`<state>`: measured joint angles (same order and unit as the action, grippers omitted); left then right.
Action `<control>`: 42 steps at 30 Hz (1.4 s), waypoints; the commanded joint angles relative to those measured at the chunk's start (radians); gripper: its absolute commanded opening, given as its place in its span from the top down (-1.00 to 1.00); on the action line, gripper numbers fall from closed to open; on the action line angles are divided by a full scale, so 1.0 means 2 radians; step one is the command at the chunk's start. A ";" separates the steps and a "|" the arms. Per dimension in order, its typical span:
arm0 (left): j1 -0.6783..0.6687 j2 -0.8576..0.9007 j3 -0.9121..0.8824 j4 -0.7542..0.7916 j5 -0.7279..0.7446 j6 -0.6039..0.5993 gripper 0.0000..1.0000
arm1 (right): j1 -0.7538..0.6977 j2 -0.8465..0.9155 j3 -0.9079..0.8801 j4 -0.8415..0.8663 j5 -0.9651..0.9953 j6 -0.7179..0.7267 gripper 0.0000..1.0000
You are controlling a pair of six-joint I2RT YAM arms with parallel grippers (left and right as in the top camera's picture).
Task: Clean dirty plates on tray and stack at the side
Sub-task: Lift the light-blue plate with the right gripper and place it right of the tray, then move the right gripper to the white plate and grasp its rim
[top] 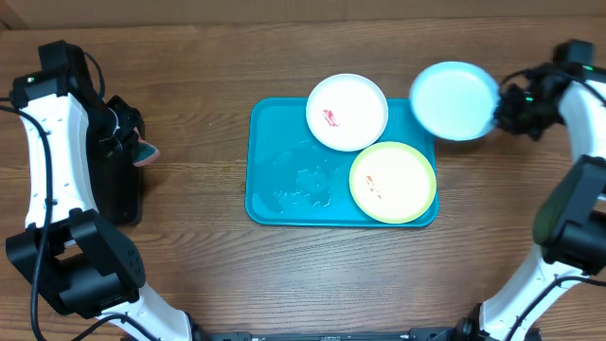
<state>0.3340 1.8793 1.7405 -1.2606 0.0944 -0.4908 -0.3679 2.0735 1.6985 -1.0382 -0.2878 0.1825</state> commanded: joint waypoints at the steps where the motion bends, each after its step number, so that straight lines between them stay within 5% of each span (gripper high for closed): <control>1: -0.002 -0.004 -0.003 0.002 0.005 0.012 0.92 | -0.024 0.002 0.001 0.007 0.020 0.001 0.92; 18: -0.002 -0.004 -0.003 0.004 0.005 0.012 0.91 | -0.042 0.009 0.001 0.011 0.084 0.001 0.81; 20: -0.002 -0.004 -0.003 0.004 0.005 0.012 0.92 | -0.041 0.009 0.001 0.011 0.082 0.001 0.54; 30: -0.010 -0.004 -0.003 0.008 0.005 0.012 0.91 | 0.013 0.009 0.001 0.042 -0.094 -0.058 0.03; 36: -0.017 -0.004 -0.003 0.008 0.005 0.021 0.92 | 0.105 0.009 0.001 0.088 -0.075 -0.083 -0.52; 42: -0.017 -0.004 -0.003 0.009 0.005 0.021 0.91 | 0.201 0.014 0.001 0.142 0.030 -0.082 -0.61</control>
<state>0.3012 1.8793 1.7405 -1.2449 0.0948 -0.4679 -0.0265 2.0865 1.6985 -0.7818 -0.3450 0.0364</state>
